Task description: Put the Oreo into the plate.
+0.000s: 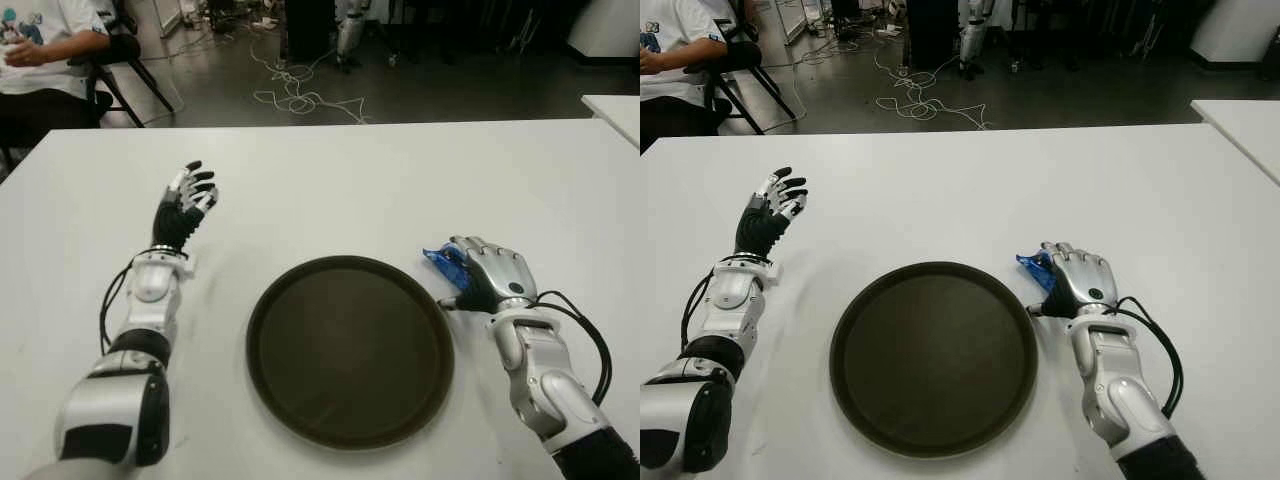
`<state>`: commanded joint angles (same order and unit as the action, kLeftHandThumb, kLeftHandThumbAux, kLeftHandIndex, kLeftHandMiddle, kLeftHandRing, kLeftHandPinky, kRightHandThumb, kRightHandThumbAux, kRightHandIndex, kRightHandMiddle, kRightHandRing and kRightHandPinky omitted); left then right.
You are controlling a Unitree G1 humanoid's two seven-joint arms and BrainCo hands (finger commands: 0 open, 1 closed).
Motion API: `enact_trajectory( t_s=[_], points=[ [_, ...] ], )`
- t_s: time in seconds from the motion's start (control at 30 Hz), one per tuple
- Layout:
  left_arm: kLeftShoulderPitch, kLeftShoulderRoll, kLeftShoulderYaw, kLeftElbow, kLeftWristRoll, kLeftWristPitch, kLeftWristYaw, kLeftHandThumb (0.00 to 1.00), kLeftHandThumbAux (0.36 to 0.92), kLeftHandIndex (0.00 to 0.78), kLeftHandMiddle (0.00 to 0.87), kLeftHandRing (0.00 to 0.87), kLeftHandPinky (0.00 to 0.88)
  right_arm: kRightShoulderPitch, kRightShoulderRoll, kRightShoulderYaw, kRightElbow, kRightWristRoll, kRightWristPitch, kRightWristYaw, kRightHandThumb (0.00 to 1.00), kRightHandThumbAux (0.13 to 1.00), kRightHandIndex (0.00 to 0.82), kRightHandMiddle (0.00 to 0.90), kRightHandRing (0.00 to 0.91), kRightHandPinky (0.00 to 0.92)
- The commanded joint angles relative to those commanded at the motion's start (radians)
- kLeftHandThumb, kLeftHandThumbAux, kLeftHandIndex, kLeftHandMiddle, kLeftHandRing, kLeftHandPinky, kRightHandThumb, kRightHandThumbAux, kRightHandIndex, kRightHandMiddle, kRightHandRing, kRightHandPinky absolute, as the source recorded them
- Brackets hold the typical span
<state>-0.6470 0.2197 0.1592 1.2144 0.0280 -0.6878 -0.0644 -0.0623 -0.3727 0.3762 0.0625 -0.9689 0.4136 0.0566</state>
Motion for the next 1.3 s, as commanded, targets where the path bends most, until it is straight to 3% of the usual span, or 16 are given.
enact_trajectory(
  t_s=[0.37, 0.6, 0.83, 1.3],
  points=[
    [0.001, 0.002, 0.004, -0.001, -0.008, -0.005, -0.017, 0.289, 0.612, 0.128, 0.220, 0.198, 0.189, -0.003, 0.006, 0.005, -0.023, 0.006, 0.032, 0.033, 0.000, 0.729, 0.091, 0.128, 0.209, 0.291],
    [0.000, 0.004, 0.012, 0.005, -0.014, -0.002, -0.024, 0.315, 0.621, 0.128, 0.220, 0.200, 0.199, 0.003, 0.008, 0.002, -0.033, 0.009, 0.033, 0.021, 0.000, 0.730, 0.089, 0.137, 0.199, 0.263],
    [0.001, 0.007, 0.008, 0.006, -0.005, -0.003, -0.013, 0.279, 0.630, 0.123, 0.212, 0.193, 0.189, 0.003, 0.011, 0.004, -0.047, 0.001, 0.049, 0.031, 0.000, 0.743, 0.105, 0.167, 0.217, 0.280],
    [0.003, 0.008, 0.005, 0.004, 0.000, -0.013, -0.008, 0.278, 0.627, 0.118, 0.209, 0.188, 0.184, -0.001, 0.006, 0.026, -0.083, -0.015, 0.106, 0.112, 0.000, 0.736, 0.098, 0.120, 0.193, 0.280]
  ],
)
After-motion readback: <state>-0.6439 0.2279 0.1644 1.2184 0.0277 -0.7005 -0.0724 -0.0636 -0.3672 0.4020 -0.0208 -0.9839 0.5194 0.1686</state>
